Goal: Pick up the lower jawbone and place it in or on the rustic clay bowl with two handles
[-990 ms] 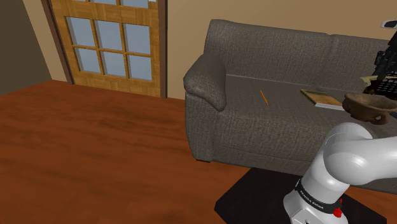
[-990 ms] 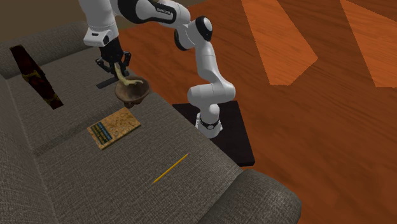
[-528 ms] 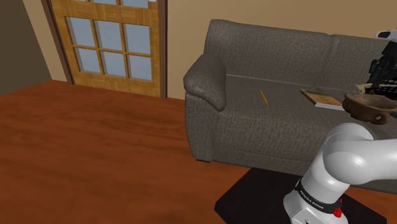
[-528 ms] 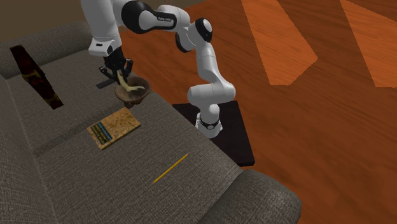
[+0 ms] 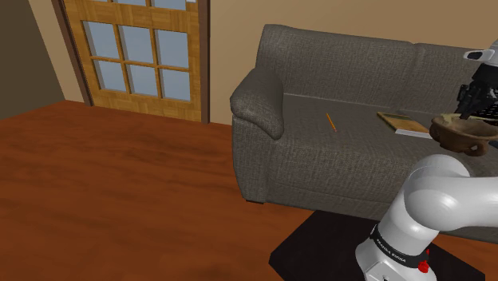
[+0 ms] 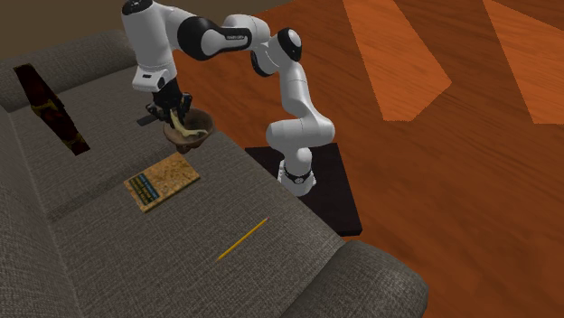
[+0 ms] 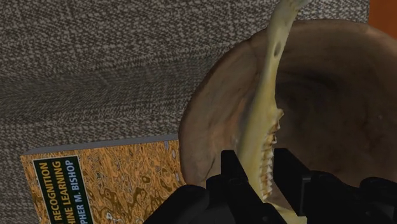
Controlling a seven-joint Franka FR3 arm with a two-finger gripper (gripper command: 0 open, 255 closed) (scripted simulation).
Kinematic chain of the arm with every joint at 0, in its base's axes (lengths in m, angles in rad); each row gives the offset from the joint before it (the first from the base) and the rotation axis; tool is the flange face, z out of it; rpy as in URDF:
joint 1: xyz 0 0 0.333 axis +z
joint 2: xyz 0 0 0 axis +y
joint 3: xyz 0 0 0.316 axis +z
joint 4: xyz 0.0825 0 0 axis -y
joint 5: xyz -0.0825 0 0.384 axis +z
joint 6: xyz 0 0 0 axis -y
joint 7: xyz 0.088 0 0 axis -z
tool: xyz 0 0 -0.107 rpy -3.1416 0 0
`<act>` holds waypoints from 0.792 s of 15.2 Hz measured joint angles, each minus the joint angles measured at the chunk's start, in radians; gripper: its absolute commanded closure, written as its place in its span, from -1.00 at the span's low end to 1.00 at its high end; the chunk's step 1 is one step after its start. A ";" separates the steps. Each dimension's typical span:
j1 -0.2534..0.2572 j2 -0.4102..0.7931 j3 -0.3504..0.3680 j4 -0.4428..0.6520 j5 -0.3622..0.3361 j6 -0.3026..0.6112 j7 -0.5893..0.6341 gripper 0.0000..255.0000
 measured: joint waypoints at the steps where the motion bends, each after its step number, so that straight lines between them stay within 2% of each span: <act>1: 0.000 -0.001 0.000 -0.002 0.000 0.001 0.000 1.00; 4: -0.001 -0.002 -0.001 -0.004 -0.001 0.002 0.001 1.00; 5: -0.001 -0.002 -0.001 -0.004 -0.001 0.002 0.001 -1.00; 12: 0.004 0.008 0.005 0.013 0.005 -0.007 -0.002 -1.00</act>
